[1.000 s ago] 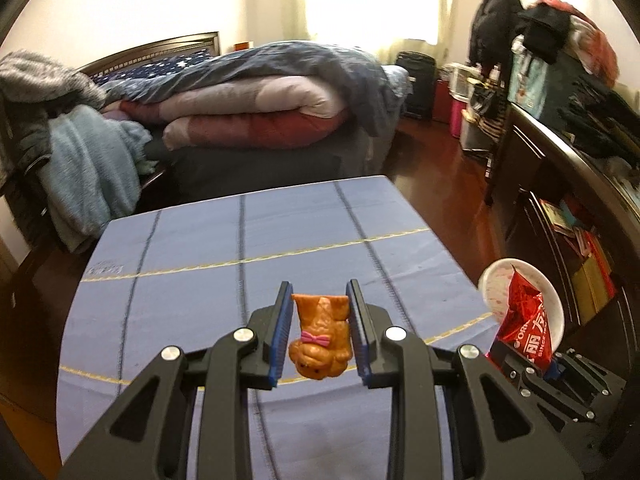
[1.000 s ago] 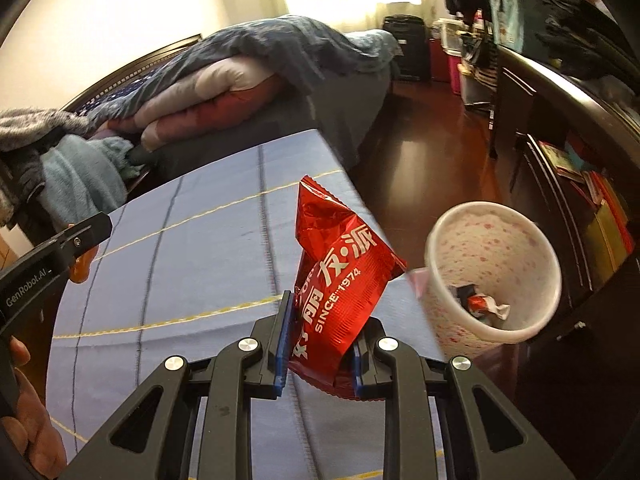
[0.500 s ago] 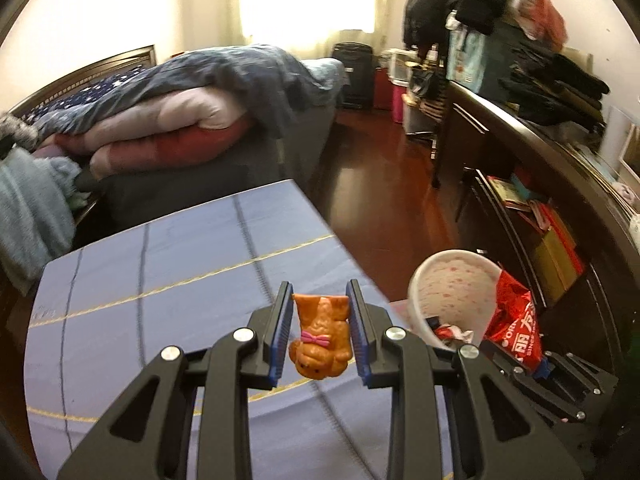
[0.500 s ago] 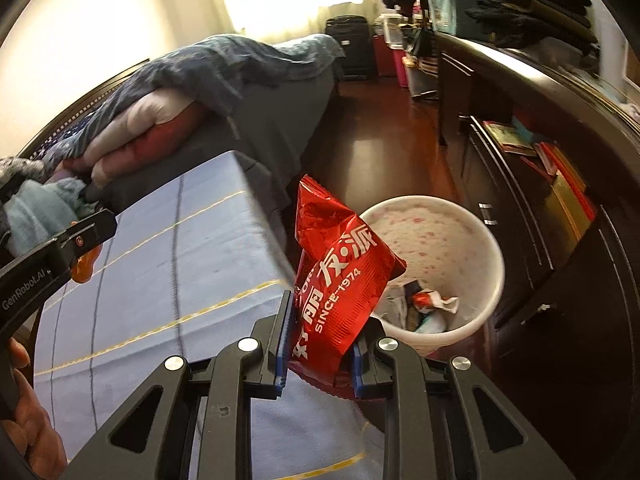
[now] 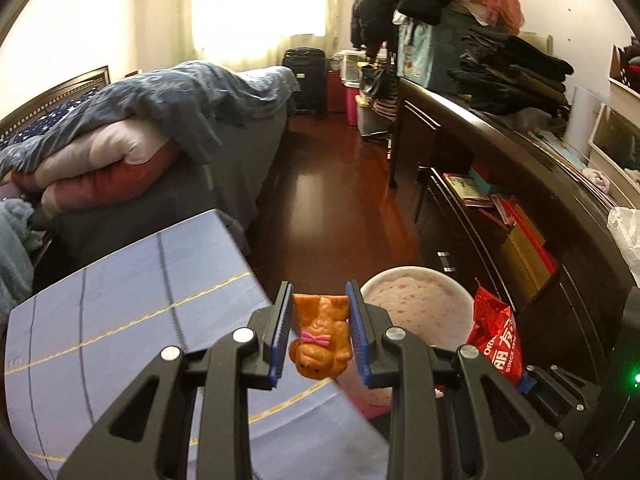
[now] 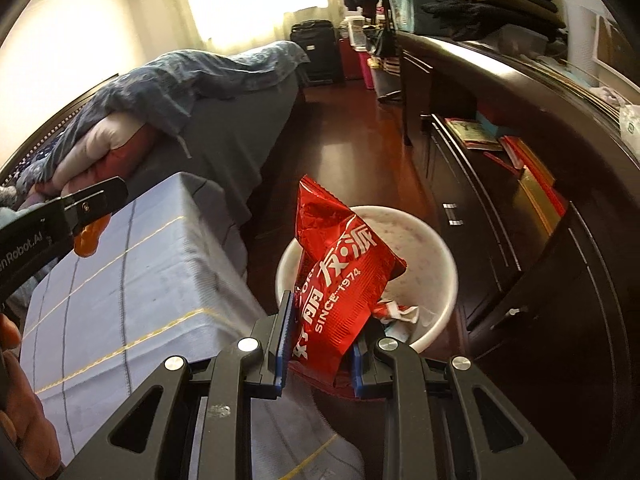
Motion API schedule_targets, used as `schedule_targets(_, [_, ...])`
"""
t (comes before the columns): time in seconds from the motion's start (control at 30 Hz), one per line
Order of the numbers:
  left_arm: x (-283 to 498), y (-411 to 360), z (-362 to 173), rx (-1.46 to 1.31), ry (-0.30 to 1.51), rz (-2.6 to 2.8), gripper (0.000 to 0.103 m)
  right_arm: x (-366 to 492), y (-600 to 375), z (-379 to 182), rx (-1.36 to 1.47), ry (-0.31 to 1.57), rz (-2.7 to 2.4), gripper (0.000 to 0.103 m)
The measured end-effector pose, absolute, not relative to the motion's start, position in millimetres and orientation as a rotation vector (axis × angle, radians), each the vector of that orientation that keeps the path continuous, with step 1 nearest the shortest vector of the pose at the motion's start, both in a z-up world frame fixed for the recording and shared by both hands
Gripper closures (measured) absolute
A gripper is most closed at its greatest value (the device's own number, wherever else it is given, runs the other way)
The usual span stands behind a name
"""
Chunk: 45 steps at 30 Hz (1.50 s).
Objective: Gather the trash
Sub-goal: 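Carry the figurine and red bag over the wastebasket, then open both tools to drop the figurine and red bag into the wastebasket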
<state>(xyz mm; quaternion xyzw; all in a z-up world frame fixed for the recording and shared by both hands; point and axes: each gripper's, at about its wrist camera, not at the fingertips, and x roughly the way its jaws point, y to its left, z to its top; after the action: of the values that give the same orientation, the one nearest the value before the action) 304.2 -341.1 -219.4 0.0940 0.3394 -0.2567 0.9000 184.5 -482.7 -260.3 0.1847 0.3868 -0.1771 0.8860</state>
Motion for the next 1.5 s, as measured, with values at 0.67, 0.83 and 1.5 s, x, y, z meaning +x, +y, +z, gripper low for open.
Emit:
schedule_targets(0.67, [342, -439, -274, 0.25, 0.81, -0.669, 0.075, 205, -556, -305, 0.429, 0.851, -0.503, 0.079])
schedule_targets(0.83, [359, -454, -293, 0.248, 0.847, -0.666, 0.075, 219, -565, -321, 0.427, 0.868, -0.501, 0.079])
schedule_targets(1.5, [388, -455, -308, 0.184, 0.844, -0.645, 0.008, 237, -572, -352, 0.435, 0.887, -0.539, 0.035])
